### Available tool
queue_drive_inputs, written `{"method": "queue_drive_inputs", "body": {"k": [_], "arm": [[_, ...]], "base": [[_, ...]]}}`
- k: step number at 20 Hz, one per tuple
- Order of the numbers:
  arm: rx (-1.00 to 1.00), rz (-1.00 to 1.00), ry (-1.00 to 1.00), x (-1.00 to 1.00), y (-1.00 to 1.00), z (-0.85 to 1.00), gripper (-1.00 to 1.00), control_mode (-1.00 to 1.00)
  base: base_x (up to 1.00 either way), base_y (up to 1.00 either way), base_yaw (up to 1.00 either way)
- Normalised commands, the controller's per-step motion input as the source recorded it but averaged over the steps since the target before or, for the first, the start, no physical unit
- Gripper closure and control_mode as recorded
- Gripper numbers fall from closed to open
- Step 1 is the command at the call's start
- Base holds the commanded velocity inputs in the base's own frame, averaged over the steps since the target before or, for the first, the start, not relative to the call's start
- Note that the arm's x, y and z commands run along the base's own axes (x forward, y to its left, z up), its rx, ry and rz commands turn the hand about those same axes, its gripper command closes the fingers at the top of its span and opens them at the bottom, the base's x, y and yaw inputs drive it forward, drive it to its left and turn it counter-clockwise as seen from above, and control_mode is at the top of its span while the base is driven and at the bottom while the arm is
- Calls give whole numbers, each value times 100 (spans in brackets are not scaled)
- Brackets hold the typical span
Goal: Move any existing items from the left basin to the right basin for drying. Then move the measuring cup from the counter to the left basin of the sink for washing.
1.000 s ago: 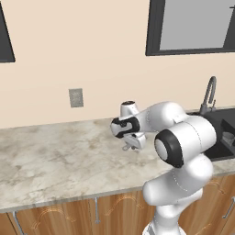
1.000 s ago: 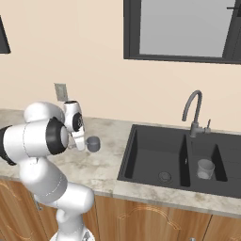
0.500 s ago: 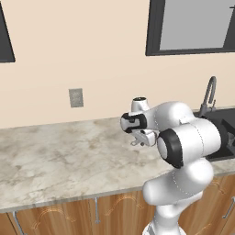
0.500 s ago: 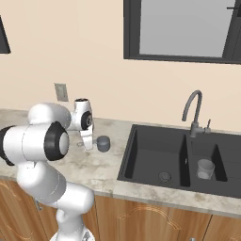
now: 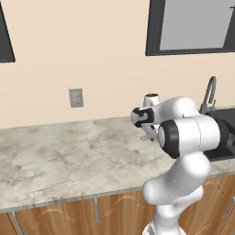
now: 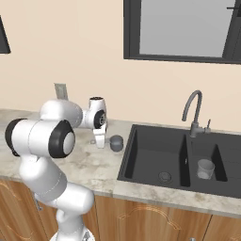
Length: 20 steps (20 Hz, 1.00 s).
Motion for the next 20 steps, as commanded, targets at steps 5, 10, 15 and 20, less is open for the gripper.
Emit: {"method": "queue_drive_inputs", "body": {"k": [5, 10, 15, 20], "arm": [[0, -10, 0, 13, -54, 0, 100, -100], [0, -9, 0, 12, -53, 0, 100, -100], [0, -8, -2, 12, -54, 2, 100, -100], [0, -8, -1, 12, -54, 0, 100, -100]], "base": [[0, 0, 0], [0, 0, 0], [0, 0, 0], [0, 0, 0]]}}
